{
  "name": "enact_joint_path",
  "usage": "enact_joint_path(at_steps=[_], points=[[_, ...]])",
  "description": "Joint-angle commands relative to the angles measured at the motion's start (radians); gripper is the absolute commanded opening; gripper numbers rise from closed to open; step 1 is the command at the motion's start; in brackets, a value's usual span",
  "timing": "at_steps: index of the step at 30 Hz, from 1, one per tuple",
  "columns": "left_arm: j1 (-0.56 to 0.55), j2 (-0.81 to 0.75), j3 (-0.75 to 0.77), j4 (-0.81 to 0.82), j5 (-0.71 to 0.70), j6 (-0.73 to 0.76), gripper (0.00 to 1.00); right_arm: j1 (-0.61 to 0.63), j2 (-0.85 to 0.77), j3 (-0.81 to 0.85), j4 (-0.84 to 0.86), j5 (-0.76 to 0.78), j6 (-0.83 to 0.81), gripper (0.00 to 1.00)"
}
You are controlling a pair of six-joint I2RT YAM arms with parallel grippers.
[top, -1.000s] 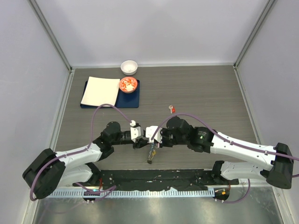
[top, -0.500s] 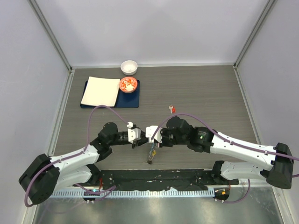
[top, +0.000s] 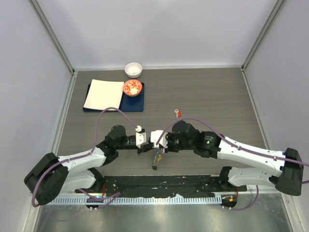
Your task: Put the keys on the keyring
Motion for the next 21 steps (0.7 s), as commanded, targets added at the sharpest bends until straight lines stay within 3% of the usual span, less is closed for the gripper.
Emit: enact_joint_path(at_steps=[1, 11, 21], points=[[0.004, 0.017, 0.04, 0.075, 0.013, -0.003, 0.23, 0.004, -0.034, 0.022, 0.049, -0.007, 0.007, 0.01], [0.009, 0.031, 0.036, 0.116, 0.009, -0.019, 0.35, 0.004, -0.034, 0.014, 0.054, -0.005, 0.009, 0.01], [0.009, 0.029, 0.033, 0.11, 0.045, -0.035, 0.15, 0.004, -0.038, 0.009, 0.055, 0.007, 0.014, 0.01]])
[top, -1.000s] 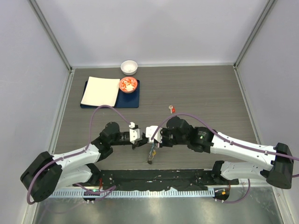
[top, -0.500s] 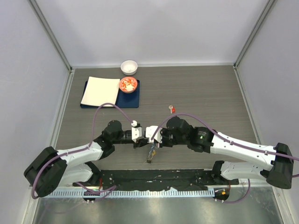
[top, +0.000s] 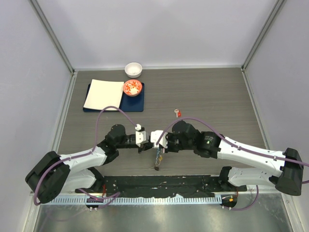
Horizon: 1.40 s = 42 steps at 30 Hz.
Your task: Put the keys on the keyring
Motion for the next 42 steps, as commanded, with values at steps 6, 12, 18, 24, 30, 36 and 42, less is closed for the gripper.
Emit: enact_joint_path(at_steps=[6, 12, 18, 24, 30, 36, 42], points=[[0.004, -0.05, -0.001, 0.018, 0.009, -0.021, 0.0, 0.002, -0.068, -0.003, 0.043, 0.065, 0.028, 0.01], [0.004, -0.108, -0.031, 0.016, -0.084, -0.068, 0.0, 0.004, -0.114, -0.033, 0.014, 0.082, 0.063, 0.01], [0.004, -0.136, -0.049, 0.078, -0.182, -0.175, 0.0, 0.004, -0.097, -0.064, 0.038, 0.033, 0.101, 0.01], [0.004, -0.147, -0.09, 0.21, -0.238, -0.292, 0.0, 0.004, -0.063, -0.096, 0.124, -0.004, 0.118, 0.01], [0.004, -0.131, -0.098, 0.225, -0.218, -0.291, 0.0, 0.004, -0.051, -0.107, 0.164, 0.014, 0.114, 0.01], [0.004, -0.092, -0.098, 0.204, -0.129, -0.208, 0.23, 0.004, -0.078, -0.096, 0.13, 0.039, 0.1, 0.01], [0.004, -0.021, -0.046, 0.113, 0.014, -0.111, 0.29, 0.004, -0.069, -0.075, 0.106, 0.036, 0.085, 0.01]])
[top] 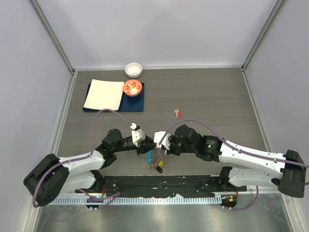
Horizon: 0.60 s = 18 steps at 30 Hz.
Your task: Put the keys on the keyring
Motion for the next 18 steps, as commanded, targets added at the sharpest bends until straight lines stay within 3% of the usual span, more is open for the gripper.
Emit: enact_joint_path(at_steps=[1, 10, 18], points=[[0.002, 0.037, 0.054, -0.045, 0.144, 0.1, 0.29, 0.002, -0.023, 0.042, 0.027, 0.009, -0.019, 0.01], [0.002, 0.086, 0.133, -0.158, 0.209, 0.202, 0.34, 0.002, -0.023, 0.063, 0.001, 0.003, -0.034, 0.01], [0.001, 0.152, 0.178, -0.194, 0.252, 0.219, 0.28, 0.002, -0.026, 0.069, -0.005, 0.0, -0.036, 0.01]])
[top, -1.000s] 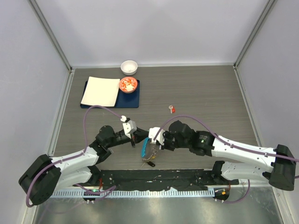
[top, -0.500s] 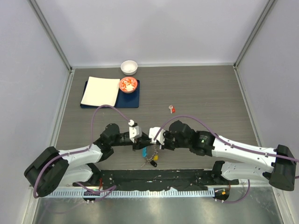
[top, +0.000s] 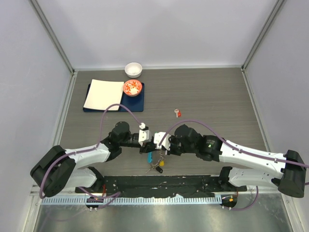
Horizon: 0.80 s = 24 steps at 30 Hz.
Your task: Put the keys on the keyring
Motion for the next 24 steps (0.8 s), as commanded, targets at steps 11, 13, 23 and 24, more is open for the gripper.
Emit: enact_joint_path(at_steps=[11, 13, 23, 24], points=[[0.002, 0.078, 0.062, -0.049, 0.063, 0.052, 0.28, 0.0, -0.026, 0.059, 0.036, -0.009, -0.013, 0.01], [0.002, 0.082, 0.065, -0.04, 0.064, 0.047, 0.28, 0.002, -0.027, 0.06, 0.037, -0.01, -0.012, 0.01], [0.002, 0.087, 0.061, -0.003, 0.069, 0.019, 0.11, 0.002, -0.027, 0.057, 0.037, -0.012, -0.01, 0.01], [0.002, 0.082, 0.059, -0.003, 0.064, 0.018, 0.08, 0.002, -0.029, 0.057, 0.034, -0.007, -0.012, 0.01]])
